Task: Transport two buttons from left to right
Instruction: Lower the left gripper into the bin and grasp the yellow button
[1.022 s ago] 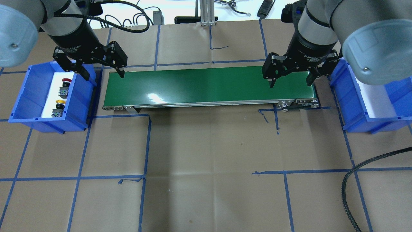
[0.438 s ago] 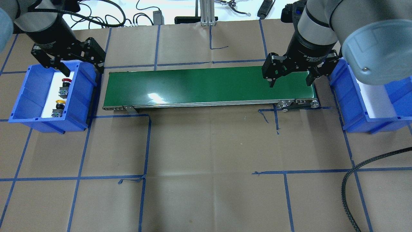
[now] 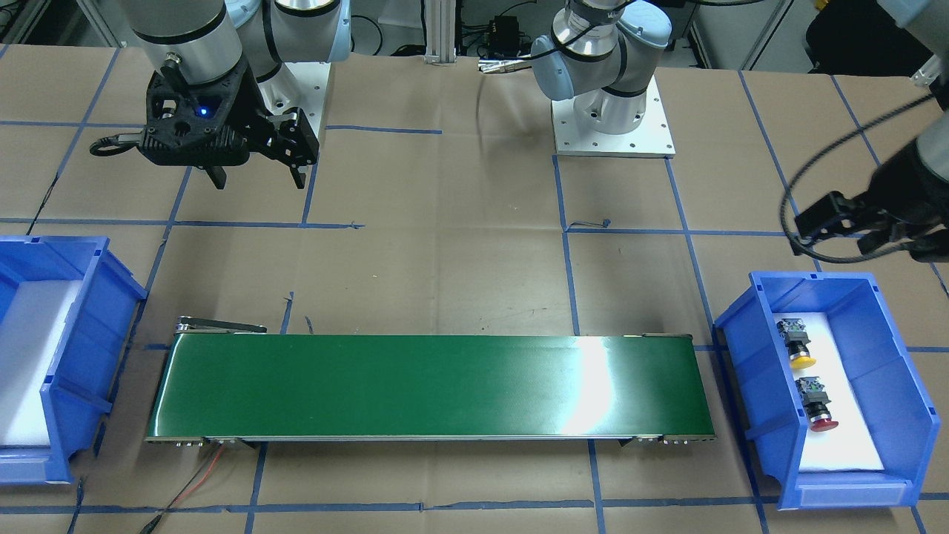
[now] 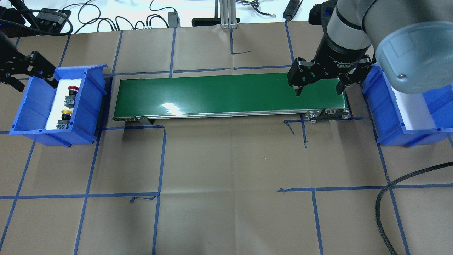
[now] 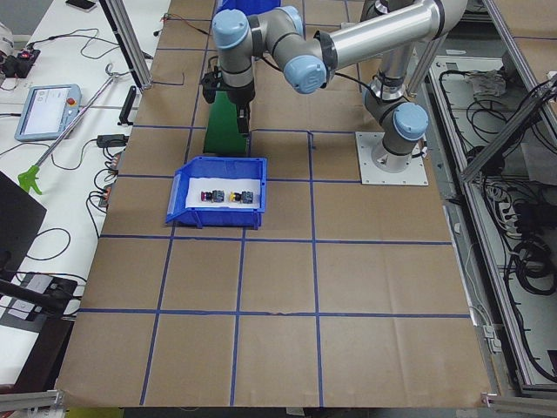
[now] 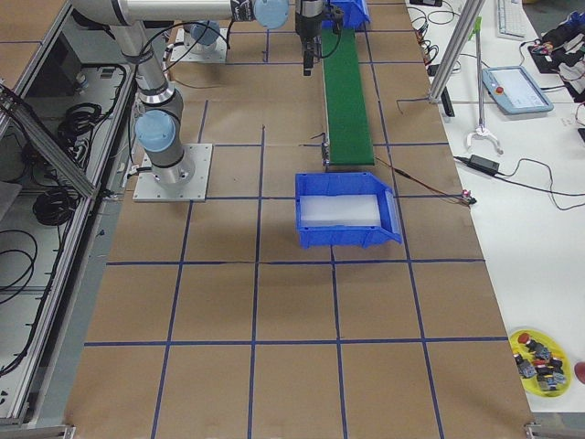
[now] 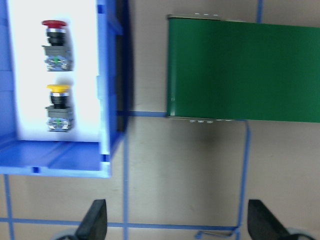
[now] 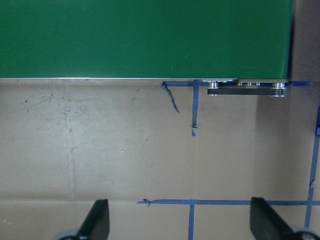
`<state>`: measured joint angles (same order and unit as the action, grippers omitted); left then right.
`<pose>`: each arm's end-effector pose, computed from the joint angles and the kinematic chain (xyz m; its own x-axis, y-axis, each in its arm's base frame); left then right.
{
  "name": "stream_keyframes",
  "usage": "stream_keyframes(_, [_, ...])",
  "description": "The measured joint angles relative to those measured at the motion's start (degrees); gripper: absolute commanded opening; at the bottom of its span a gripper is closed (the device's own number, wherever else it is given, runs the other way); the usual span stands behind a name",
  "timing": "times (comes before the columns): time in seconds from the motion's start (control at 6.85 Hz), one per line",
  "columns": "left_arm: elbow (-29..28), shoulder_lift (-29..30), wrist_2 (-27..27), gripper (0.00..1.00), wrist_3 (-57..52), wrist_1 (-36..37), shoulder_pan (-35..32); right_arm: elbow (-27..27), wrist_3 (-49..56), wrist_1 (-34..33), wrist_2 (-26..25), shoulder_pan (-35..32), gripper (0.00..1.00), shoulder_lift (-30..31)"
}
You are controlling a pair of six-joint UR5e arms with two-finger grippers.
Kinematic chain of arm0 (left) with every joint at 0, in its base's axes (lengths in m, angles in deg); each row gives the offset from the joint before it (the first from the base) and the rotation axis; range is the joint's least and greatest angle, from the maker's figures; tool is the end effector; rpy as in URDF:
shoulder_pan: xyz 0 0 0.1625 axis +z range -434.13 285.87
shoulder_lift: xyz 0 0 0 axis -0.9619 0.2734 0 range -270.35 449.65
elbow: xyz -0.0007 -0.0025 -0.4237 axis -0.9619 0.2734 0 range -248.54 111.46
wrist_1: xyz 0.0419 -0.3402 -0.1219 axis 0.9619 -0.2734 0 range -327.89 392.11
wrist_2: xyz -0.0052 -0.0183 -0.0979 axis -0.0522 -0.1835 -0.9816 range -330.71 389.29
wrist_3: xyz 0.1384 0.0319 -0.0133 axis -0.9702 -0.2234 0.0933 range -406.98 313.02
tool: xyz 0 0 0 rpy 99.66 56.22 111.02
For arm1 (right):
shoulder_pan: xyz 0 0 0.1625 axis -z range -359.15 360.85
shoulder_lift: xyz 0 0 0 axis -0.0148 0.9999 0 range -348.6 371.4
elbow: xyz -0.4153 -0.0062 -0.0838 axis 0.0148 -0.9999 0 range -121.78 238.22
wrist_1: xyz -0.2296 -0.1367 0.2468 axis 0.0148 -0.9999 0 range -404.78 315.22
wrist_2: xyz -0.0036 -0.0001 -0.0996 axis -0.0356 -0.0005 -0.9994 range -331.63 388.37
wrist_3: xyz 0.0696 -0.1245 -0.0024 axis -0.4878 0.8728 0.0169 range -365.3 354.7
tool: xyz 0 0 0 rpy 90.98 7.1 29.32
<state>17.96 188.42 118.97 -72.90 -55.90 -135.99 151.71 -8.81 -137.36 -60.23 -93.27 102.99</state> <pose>0.1143 -0.4980 0.4020 -0.9988 -0.0397 0.0300 -0.0382 0.9981 0.0491 0.1672 -0.4170 0.4335 -0.9996 -0.0110 -0.0252 -0.0107 0.9999 -0.0104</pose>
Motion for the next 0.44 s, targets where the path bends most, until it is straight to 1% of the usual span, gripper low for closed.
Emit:
stream_keyframes(0.15, [0.42, 1.8, 0.0, 1.0, -2.79, 2.57, 2.72, 0.01, 0.0, -0.03, 0.0, -0.01, 1.0, 0.0])
stream_keyframes(0.44, [1.72, 4.97, 0.07, 1.0, -4.94, 7.14, 4.63, 0.03, 0.0, 0.01, 0.0, -0.01, 1.0, 0.0])
